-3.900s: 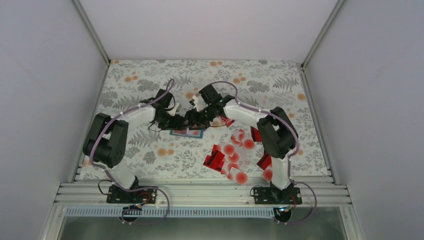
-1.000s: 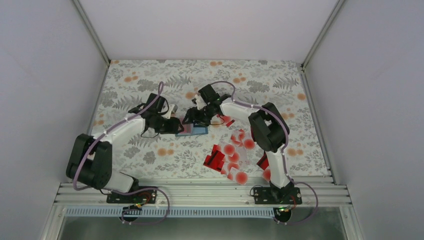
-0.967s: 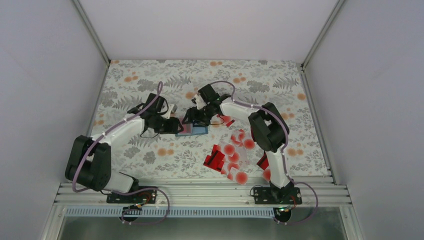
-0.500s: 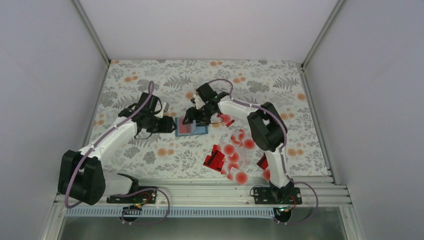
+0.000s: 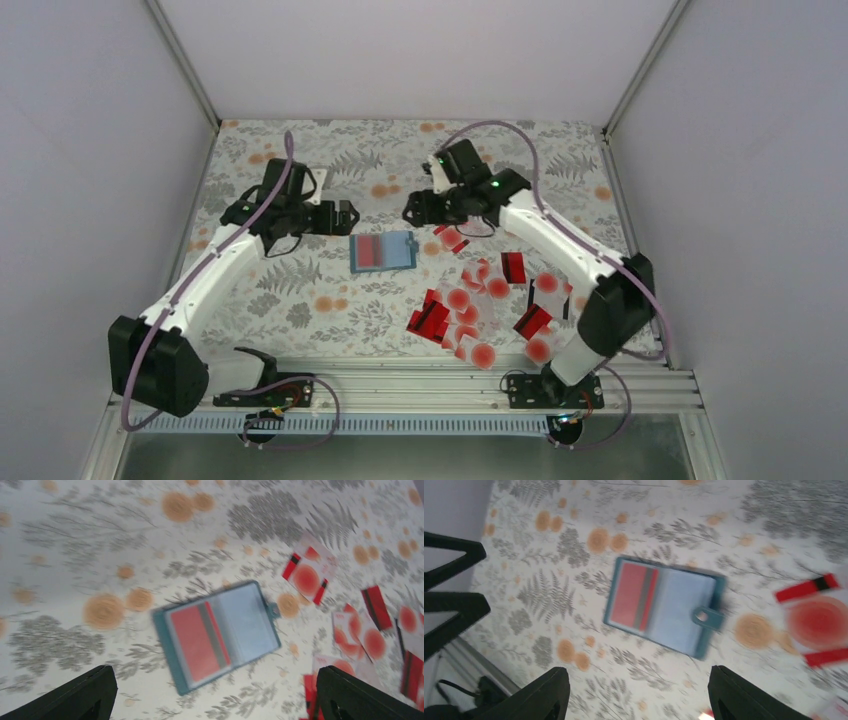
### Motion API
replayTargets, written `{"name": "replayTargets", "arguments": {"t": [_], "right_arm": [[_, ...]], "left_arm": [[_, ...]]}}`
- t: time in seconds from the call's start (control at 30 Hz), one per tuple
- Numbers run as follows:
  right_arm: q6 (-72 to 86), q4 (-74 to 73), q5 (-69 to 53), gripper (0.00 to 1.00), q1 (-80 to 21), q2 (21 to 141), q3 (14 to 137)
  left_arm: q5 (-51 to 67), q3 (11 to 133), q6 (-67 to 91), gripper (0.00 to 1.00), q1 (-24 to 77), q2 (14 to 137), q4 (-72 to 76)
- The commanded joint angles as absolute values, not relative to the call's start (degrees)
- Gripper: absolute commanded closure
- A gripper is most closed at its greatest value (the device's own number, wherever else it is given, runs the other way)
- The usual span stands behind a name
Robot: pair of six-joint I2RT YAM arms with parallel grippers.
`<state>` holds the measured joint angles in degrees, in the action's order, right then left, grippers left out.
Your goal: Put the credit cards into the card holder
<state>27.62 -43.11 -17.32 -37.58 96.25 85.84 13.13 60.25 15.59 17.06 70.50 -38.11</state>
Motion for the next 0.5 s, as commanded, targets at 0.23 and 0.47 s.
{"name": "replayTargets", "arguments": {"t": [0.23,0.47], "right_arm": [[29.18,-56.33,-8.85,0.22,-36.60,78.87,63.64],[35.15,-58.37,-20.75,0.24,-35.70,69.35,50.88]], "left_arm": [[36.20,57.14,6.69,0.14,30.20,75.04,-31.91],[45.40,58.03,1.30,0.18,38.50,81.41,-29.77]]}}
